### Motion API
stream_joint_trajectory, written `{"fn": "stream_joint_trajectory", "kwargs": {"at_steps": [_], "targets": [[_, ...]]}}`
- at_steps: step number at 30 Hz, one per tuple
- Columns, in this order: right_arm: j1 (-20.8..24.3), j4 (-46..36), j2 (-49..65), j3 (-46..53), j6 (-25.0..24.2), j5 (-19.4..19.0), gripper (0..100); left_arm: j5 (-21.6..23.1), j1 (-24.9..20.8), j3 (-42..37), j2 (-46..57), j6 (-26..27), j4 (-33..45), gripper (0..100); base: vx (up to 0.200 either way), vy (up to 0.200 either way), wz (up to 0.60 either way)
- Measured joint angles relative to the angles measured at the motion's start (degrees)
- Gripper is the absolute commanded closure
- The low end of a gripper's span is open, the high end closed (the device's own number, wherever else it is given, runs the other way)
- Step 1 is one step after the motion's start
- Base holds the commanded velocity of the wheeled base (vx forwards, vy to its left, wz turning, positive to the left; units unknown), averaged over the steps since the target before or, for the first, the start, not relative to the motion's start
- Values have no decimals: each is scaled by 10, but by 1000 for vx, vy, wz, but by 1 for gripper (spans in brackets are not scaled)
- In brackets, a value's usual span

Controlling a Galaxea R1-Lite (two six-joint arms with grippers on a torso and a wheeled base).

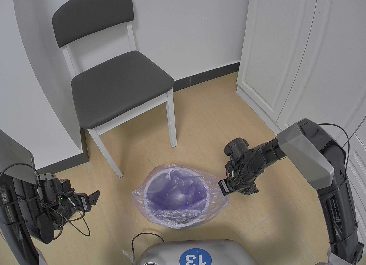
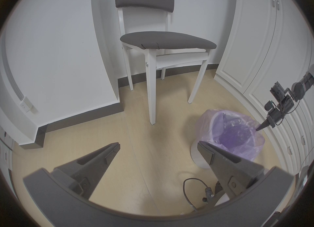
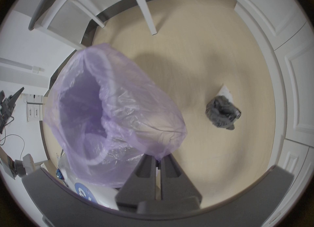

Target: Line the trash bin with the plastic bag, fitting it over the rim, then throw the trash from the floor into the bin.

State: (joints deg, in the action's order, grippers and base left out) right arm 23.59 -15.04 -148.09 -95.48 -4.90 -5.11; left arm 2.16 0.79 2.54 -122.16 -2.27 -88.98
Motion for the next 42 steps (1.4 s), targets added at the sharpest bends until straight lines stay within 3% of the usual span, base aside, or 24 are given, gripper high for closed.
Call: {"fn": "stream_joint_trajectory", "kwargs": {"at_steps": [11, 21, 28, 33, 42], "targets": [[-18, -1, -33, -95, 2, -1, 100, -3, -1, -3, 5, 0, 0, 0, 0, 0, 0], [27, 13, -36, -29, 4, -7, 100, -3, -5, -7, 7, 0, 0, 0, 0, 0, 0], [36, -6, -50, -96, 8, -13, 100, -3, -8, -9, 7, 0, 0, 0, 0, 0, 0], [29, -15, -78, -167, 23, -18, 100, -5, -8, -11, 9, 0, 0, 0, 0, 0, 0], [0, 24, -105, -190, 66, -50, 100, -5, -9, -14, 14, 0, 0, 0, 0, 0, 0]]}}
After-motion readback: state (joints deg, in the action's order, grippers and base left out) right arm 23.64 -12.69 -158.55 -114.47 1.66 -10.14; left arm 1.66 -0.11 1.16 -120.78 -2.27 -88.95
